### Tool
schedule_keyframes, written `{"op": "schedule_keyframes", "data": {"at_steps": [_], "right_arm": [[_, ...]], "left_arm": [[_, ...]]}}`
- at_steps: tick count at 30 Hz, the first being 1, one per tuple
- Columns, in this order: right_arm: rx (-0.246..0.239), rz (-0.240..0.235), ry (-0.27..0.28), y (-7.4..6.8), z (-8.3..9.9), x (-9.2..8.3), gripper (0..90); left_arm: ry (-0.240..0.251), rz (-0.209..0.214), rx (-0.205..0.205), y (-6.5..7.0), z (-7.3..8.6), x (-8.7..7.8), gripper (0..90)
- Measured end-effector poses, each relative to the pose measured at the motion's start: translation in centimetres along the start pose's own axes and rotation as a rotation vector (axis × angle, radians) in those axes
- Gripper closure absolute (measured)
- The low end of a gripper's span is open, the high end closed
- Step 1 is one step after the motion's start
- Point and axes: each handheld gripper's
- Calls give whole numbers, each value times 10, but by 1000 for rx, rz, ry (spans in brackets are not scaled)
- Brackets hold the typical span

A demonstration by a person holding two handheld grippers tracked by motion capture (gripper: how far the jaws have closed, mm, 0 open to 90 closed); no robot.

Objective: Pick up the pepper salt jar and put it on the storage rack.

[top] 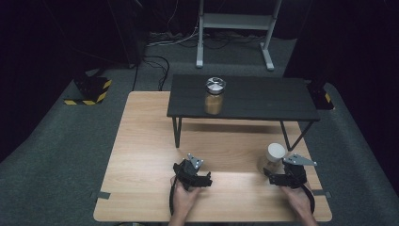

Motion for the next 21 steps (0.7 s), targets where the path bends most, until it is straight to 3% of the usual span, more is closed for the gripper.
{"op": "schedule_keyframes", "data": {"at_steps": [21], "right_arm": [[-3, 3, 10, 4, -18, 16, 144]], "left_arm": [[0, 1, -1, 0, 0, 0, 11]]}}
Point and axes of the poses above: each handheld gripper's, and its own axes: x roughly forward along the jaws, z roughly out of its underside, y roughly to its right, and after that the axes turned 9 degrees about -x, right-handed
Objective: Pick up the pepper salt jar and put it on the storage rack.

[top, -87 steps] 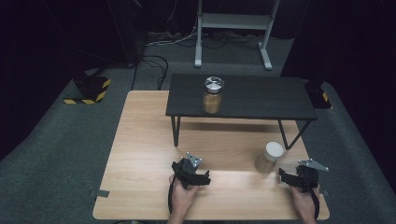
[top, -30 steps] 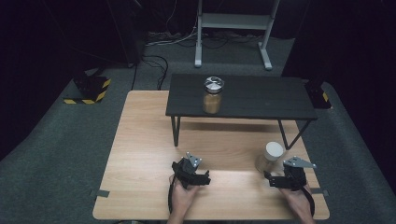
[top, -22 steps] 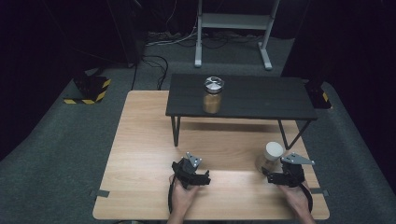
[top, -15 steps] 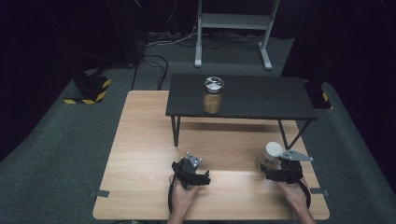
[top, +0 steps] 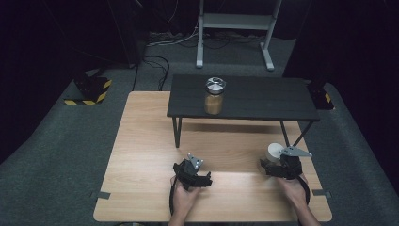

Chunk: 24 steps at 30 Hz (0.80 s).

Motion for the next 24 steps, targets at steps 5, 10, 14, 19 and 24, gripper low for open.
{"op": "schedule_keyframes", "data": {"at_steps": [5, 10, 14, 19, 24], "right_arm": [[-10, 2, 6, -1, 0, 3, 165], [-9, -2, 8, -1, 0, 5, 197], [-11, -5, 9, -1, 0, 6, 221], [-17, -11, 12, -1, 2, 8, 270], [-2, -21, 18, 1, 5, 10, 292]], "left_arm": [[0, -1, 2, 0, 0, 0, 10], [0, -1, 1, 0, 0, 0, 10], [-1, -1, 2, 0, 0, 0, 11], [0, -1, 2, 0, 0, 0, 11], [0, -1, 1, 0, 0, 0, 11]]}}
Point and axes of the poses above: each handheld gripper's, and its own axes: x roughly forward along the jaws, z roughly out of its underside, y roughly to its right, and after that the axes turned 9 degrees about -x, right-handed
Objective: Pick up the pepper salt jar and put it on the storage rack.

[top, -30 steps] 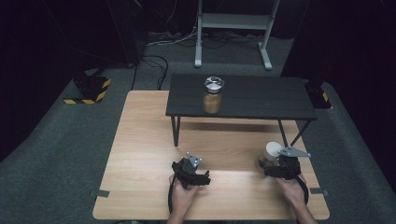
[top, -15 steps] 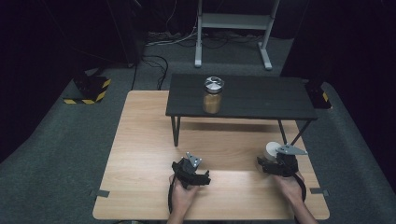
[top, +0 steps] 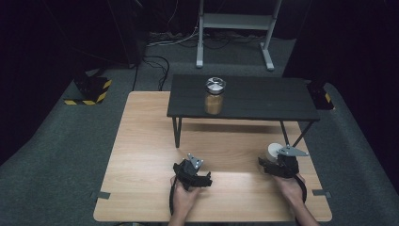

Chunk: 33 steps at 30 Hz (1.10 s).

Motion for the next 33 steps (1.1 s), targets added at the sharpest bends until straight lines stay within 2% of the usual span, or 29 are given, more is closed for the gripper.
{"op": "schedule_keyframes", "data": {"at_steps": [33], "right_arm": [[4, 2, 17, -1, 3, -1, 304]], "left_arm": [[-1, 0, 2, 0, 0, 0, 12]]}}
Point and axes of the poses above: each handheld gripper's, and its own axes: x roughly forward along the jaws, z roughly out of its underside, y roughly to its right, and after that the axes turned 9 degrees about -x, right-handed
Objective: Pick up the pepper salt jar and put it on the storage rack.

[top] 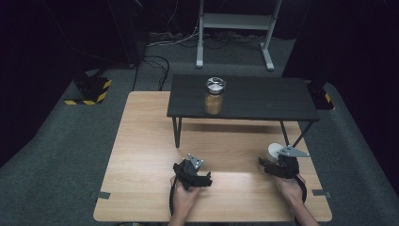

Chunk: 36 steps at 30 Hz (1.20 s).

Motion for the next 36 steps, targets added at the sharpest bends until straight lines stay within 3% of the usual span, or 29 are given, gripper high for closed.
{"op": "schedule_keyframes", "data": {"at_steps": [9, 10, 11, 36], "right_arm": [[-3, -8, 6, 0, -4, -5, 305], [-38, -13, 29, 3, -2, -5, 304], [-22, -14, 17, 2, -5, -6, 305], [-56, -74, 4, 10, -43, -25, 305]], "left_arm": [[0, 0, 1, 0, 0, 0, 12], [0, 0, 0, 0, 0, 0, 12], [0, 0, 0, 0, 0, 0, 13], [1, 0, -2, 0, 0, 0, 14]]}}
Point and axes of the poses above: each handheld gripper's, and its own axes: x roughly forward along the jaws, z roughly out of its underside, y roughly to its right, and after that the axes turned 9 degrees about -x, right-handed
